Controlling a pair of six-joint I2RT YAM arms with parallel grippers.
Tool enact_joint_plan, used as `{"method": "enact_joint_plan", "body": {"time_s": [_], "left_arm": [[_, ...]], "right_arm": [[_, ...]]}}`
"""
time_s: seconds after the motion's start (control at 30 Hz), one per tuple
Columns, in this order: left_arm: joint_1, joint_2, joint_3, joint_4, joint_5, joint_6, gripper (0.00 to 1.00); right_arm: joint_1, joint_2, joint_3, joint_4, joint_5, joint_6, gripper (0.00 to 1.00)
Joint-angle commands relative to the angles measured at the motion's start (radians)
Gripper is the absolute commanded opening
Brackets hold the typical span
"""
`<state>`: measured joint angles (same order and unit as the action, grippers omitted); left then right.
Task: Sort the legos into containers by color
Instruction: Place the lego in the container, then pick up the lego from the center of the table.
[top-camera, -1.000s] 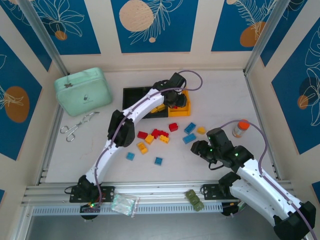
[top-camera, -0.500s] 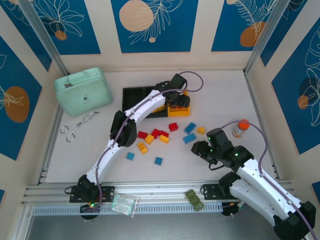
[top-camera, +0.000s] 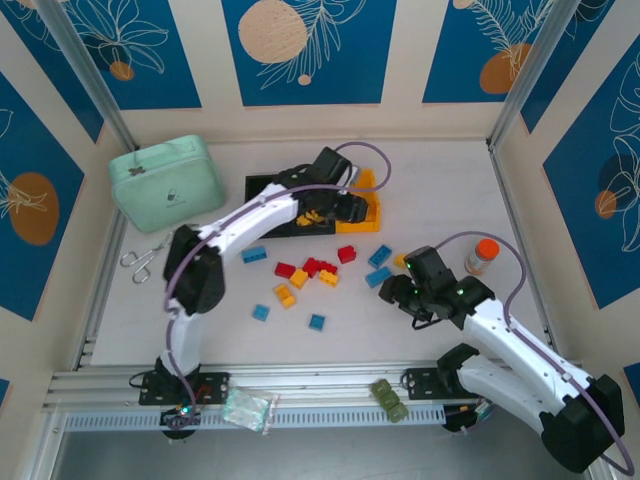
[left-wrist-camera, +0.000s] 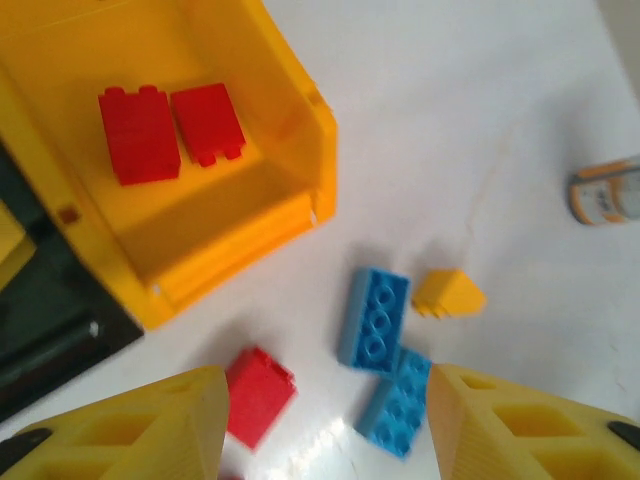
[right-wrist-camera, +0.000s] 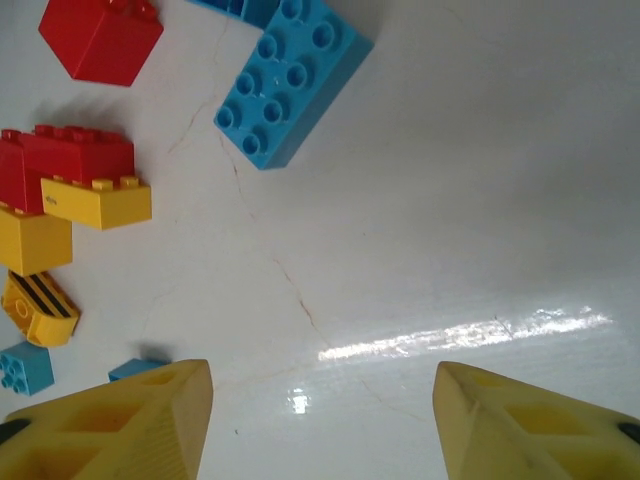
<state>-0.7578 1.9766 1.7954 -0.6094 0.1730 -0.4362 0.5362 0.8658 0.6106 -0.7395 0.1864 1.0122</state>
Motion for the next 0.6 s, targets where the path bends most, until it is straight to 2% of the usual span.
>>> {"method": "enact_joint_plan", "body": {"time_s": [0.0, 0.17, 0.33, 0.57], "left_arm": [[-0.007, -0.146, -0.211, 0.130, 0.062, 0.002, 0.55], [-0.008, -0.351, -0.519, 0.205, 0.090, -0.028, 0.55], [-0.007, -0.545, -0.757, 0.225, 0.062, -0.069, 0.56], [-0.006, -0.707, -0.945, 0.249, 0.020, -0.134, 0.58]], "right_arm": [[-0.005, 0.063, 0.045, 0.016, 0.033, 0.005, 0.64], [-0.017, 0.217, 0.111, 0.043, 0.052, 0.036, 0.71], [-0.026, 0.374, 0.170, 0.079, 0.056, 0.060, 0.77], [-0.027, 0.552, 0.255, 0.098, 0.081, 0.090, 0.78]]}}
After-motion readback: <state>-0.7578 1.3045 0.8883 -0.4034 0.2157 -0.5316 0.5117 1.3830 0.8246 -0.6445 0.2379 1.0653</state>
